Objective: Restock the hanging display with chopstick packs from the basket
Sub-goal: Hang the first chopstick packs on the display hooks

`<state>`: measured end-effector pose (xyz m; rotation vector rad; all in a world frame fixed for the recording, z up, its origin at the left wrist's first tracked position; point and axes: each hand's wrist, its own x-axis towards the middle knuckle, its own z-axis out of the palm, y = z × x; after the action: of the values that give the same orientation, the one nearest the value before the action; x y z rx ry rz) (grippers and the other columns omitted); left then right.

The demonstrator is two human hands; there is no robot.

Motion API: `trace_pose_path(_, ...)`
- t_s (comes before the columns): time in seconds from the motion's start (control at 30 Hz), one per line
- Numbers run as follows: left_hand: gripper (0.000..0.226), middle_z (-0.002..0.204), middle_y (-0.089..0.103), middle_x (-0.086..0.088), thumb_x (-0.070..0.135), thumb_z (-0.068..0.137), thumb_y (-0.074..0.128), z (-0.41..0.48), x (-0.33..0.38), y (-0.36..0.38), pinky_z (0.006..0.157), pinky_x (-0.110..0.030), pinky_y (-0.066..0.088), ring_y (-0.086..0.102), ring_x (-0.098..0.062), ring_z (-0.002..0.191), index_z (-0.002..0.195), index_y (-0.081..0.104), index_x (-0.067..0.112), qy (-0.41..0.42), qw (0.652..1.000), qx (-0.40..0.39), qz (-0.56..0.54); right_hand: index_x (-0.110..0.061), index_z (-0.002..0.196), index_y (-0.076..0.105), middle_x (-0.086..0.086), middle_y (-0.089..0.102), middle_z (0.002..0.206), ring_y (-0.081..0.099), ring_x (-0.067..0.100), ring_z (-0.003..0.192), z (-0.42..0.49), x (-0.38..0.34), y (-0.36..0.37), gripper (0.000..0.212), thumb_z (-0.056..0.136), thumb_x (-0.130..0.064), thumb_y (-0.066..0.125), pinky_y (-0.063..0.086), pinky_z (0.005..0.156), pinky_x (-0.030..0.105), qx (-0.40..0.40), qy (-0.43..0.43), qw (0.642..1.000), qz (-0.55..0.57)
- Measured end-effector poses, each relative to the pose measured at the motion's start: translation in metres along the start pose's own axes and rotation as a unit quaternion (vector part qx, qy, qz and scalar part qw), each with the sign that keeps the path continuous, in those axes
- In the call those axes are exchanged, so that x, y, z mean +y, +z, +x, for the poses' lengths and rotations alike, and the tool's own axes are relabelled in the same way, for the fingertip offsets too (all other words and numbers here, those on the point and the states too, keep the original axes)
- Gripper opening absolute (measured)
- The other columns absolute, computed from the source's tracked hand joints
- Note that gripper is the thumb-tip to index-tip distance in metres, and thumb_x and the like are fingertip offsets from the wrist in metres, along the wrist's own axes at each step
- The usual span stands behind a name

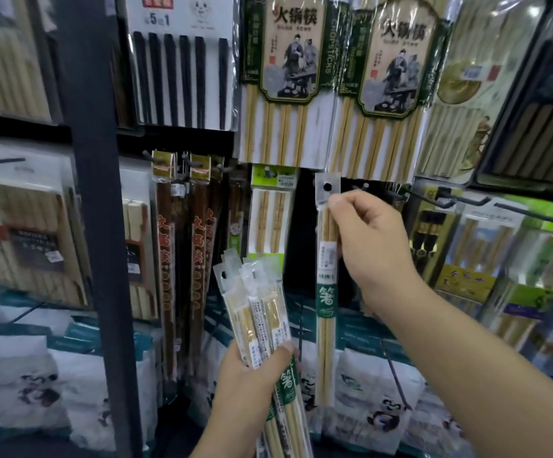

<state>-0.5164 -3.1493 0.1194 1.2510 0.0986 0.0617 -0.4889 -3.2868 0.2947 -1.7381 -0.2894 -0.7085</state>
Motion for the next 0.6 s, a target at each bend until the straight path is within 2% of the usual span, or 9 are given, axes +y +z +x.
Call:
trace_pose_path(0.1,0.03,0.081,0.078,0.016,0.029,0.083,0.084,0.001,0.002,-0.001,0.064,-0.026,0.054,0.073,-0.003,0.071,0.107,0.065,0.03,-0.001,1.0,-0.009,-0.004,-0.002,0.085,0.066,0.005,0.053,0.069,0.048,0.017,0.064,0.01,-0.003,0.006,0.033,0.104,-0.026,0.055,0.042,0.061,0.029,-0.004,0.001,1.0,-0.01)
trace_pose_path(0.13,0.032,0.084,0.079,0.012,0.03,0.083,0.084,0.0,0.006,-0.002,0.068,-0.03,0.056,0.075,-0.006,0.074,0.11,0.067,0.027,0.002,1.0,-0.014,0.0,0.0,0.086,0.065,0.007,0.052,0.07,0.048,0.018,0.065,0.011,-0.002,0.007,0.034,0.104,-0.026,0.055,0.042,0.061,0.029,-0.003,0.005,1.0,-0.011)
trace_pose_path(0.2,0.049,0.097,0.08,0.006,0.042,0.074,0.088,0.002,0.009,-0.004,0.086,-0.041,0.057,0.076,-0.016,0.092,0.116,0.068,0.027,0.012,1.0,-0.025,0.007,0.002,0.086,0.064,0.008,0.05,0.07,0.045,0.018,0.064,0.013,0.0,0.01,0.035,0.104,-0.026,0.055,0.041,0.059,0.027,0.002,0.014,1.0,-0.006)
trace_pose_path(0.27,0.064,0.106,0.079,0.003,0.053,0.064,0.086,0.004,0.013,-0.006,0.092,-0.042,0.053,0.074,-0.017,0.1,0.118,0.069,0.025,0.025,0.999,-0.035,0.008,0.003,0.085,0.062,0.008,0.049,0.069,0.043,0.017,0.063,0.014,0.002,0.012,0.035,0.103,-0.026,0.055,0.039,0.055,0.024,0.01,0.021,1.0,0.0)
trace_pose_path(0.4,0.036,0.102,0.079,0.009,0.033,0.082,0.084,0.009,0.013,-0.012,0.081,-0.029,0.051,0.074,-0.006,0.091,0.114,0.07,0.031,0.041,0.999,-0.03,0.013,0.008,0.085,0.057,0.011,0.046,0.07,0.04,0.019,0.063,0.016,0.002,0.015,0.039,0.104,-0.026,0.055,0.038,0.057,0.028,0.015,0.028,0.999,0.012)
trace_pose_path(0.5,0.027,0.095,0.079,0.012,0.026,0.086,0.081,0.012,0.009,-0.015,0.067,-0.019,0.056,0.075,-0.004,0.081,0.109,0.068,0.033,0.043,0.999,-0.022,0.009,0.007,0.081,0.055,0.011,0.046,0.07,0.04,0.02,0.063,0.017,0.0,0.017,0.039,0.103,-0.025,0.054,0.038,0.058,0.031,0.014,0.03,0.999,0.022)
trace_pose_path(0.57,0.026,0.088,0.079,0.014,0.022,0.087,0.081,0.011,0.009,-0.015,0.053,-0.009,0.053,0.075,-0.002,0.074,0.106,0.067,0.031,0.041,0.999,-0.019,-0.002,0.008,0.081,0.054,0.01,0.047,0.069,0.04,0.02,0.063,0.018,-0.001,0.018,0.037,0.102,-0.023,0.054,0.038,0.057,0.03,0.017,0.027,0.999,0.017)
trace_pose_path(0.6,0.026,0.086,0.079,0.014,0.021,0.086,0.081,0.01,0.009,-0.015,0.05,-0.007,0.051,0.074,-0.001,0.072,0.105,0.067,0.03,0.042,0.999,-0.018,-0.002,0.008,0.08,0.053,0.009,0.045,0.067,0.039,0.019,0.062,0.019,0.0,0.019,0.037,0.101,-0.021,0.054,0.037,0.056,0.028,0.02,0.026,0.999,0.014)
